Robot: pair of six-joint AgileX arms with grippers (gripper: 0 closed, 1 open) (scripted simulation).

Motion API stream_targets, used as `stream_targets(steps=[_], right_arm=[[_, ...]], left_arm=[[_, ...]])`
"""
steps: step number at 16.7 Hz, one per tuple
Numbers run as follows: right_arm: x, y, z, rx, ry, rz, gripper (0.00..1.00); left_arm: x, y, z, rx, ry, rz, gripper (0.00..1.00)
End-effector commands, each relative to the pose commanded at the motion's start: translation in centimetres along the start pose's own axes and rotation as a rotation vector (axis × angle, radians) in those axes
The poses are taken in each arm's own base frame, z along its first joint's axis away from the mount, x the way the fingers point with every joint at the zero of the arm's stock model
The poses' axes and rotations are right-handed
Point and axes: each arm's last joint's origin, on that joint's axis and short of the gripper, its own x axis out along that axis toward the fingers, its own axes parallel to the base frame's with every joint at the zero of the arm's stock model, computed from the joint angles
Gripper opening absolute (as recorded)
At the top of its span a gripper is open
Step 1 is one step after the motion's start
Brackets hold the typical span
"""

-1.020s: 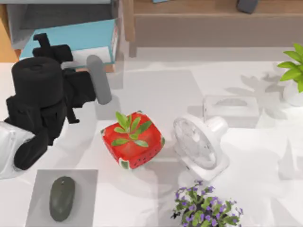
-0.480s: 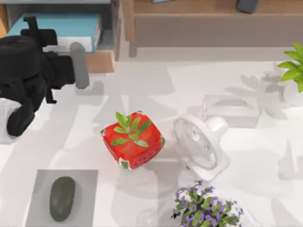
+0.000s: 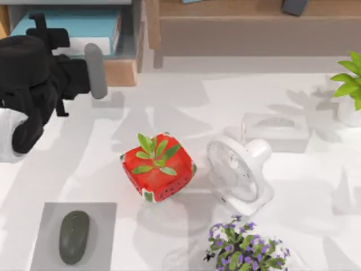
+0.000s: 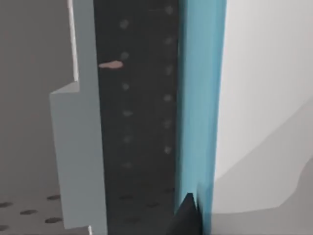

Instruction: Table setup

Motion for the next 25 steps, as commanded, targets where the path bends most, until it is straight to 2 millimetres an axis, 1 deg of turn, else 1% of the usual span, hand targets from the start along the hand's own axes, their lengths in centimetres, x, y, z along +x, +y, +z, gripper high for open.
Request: stream_targets(steps=[3,7,20,21,25], right_arm=[[0.0,0.0,0.0,0.0,0.0,0.0,1.0],[0.0,0.0,0.0,0.0,0.0,0.0,1.0],[0.0,0.0,0.0,0.0,0.0,0.0,1.0],[0.0,0.0,0.0,0.0,0.0,0.0,1.0],[0.0,0.0,0.0,0.0,0.0,0.0,1.0]], left_arm=[[1.5,0.0,0.0,0.001,-0.002,-0.004,0.0],[1.7,0.0,0.0,0.002,-0.002,-0.006,0.0],[1.7,0.0,0.0,0.002,-0.002,-0.006,0.98],[1.7,0.0,0.0,0.002,-0.002,-0.006,1.0],[1.7,0.0,0.0,0.002,-0.002,-0.006,1.0]])
